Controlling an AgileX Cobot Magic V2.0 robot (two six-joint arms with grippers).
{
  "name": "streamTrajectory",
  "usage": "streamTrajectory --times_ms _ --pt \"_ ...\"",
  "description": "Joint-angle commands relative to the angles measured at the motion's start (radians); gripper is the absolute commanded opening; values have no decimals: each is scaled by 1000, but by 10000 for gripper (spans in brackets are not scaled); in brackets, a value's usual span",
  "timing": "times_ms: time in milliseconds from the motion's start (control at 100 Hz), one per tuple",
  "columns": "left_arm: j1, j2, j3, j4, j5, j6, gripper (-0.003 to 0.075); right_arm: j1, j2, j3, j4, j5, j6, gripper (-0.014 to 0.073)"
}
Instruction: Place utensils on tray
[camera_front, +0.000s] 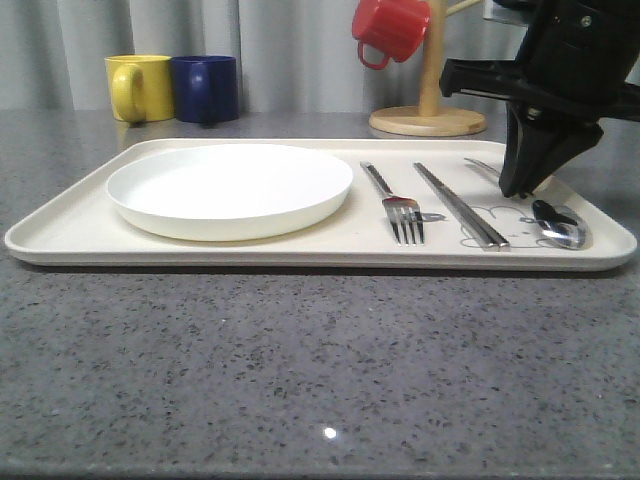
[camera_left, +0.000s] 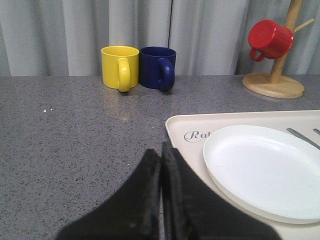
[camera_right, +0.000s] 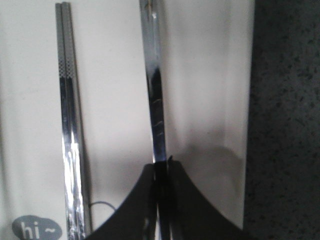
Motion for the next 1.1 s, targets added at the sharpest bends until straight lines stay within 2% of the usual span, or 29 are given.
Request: streamTrajectory --times_ms 0,110,230,480,670,930,1090 --pt "-7 3 -29 -4 -85 -3 -18 1 -40 -30 5 -28 1 93" --pt "-7 3 -29 -4 -85 -3 -18 1 -40 -30 5 -28 1 205" --pt "-7 3 -29 -4 -85 -3 -18 1 -40 -30 5 -28 1 265" --pt "-7 3 -29 -4 -85 -3 -18 1 -82 -30 3 -28 0 269" --pt "-7 3 -29 -4 -85 -3 -18 -4 -166 -30 -67 -30 0 269" --pt "-7 3 -29 -4 -85 -3 -18 -114 -295 -30 -169 -32 -34 269" --pt "-7 3 -29 -4 -85 -3 -18 -200 -390 -7 -181 -60 -70 269"
